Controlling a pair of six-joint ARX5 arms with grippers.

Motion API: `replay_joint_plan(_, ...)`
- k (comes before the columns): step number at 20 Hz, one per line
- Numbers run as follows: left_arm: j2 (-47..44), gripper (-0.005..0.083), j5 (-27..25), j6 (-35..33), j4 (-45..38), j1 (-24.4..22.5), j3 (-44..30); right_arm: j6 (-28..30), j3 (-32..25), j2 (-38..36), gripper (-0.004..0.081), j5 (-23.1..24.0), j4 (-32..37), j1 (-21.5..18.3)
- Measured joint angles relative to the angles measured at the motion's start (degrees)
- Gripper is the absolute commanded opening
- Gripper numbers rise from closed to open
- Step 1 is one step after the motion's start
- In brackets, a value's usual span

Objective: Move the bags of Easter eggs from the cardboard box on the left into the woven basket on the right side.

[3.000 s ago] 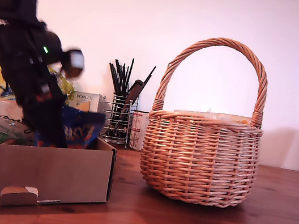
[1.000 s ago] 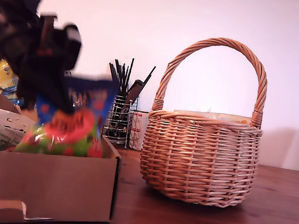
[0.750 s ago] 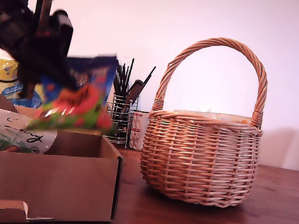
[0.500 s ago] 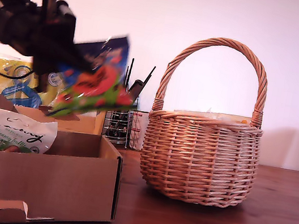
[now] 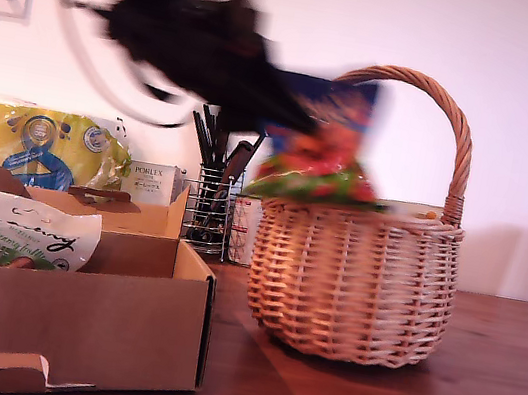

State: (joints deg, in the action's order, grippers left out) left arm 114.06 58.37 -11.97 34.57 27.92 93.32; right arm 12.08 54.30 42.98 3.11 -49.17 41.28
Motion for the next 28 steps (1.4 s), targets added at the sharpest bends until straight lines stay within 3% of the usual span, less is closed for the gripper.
replay_joint_plan(3, 0.0, -0.0021, -7.3, 7.3, -8.5, 2.0, 0.1, 0.0, 0.0, 0.0, -0.0013, 0.0, -1.5, 0.0)
replay_joint_plan(6, 0.0, -0.0021, -14.5, 9.4, -9.3, 1.6, 0.1, 0.0, 0.0, 0.0, -0.0013, 0.0, -2.1, 0.0)
replay_joint_plan(12, 0.0, -0.0021, -16.9, 9.5, -10.6, 3.4, 0.1, 0.0, 0.0, 0.0, -0.0013, 0.0, -1.9, 0.0)
replay_joint_plan(14, 0.0, 0.0053, -17.0, 9.5, -10.6, 4.7, 0.1, 0.0, 0.0, 0.0, -0.0013, 0.0, -1.9, 0.0)
replay_joint_plan(16, 0.0, 0.0224, -17.7, 9.5, -10.6, 5.6, 0.1, 0.0, 0.0, 0.0, -0.0013, 0.0, -1.8, 0.0)
replay_joint_plan(18, 0.0, 0.0308, -18.6, 9.5, -10.6, 5.9, 0.1, 0.0, 0.0, 0.0, -0.0013, 0.0, -1.9, 0.0)
replay_joint_plan(25, 0.0, 0.0299, -19.0, 11.5, -7.4, 5.3, 1.3, 0.0, 0.0, 0.0, -0.0013, -1.4, -2.1, 0.0)
replay_joint_plan(28, 0.0, 0.0168, -19.0, 11.5, -4.8, 4.9, 3.0, 0.0, 0.0, 0.0, -0.0013, -1.5, -2.5, 0.0)
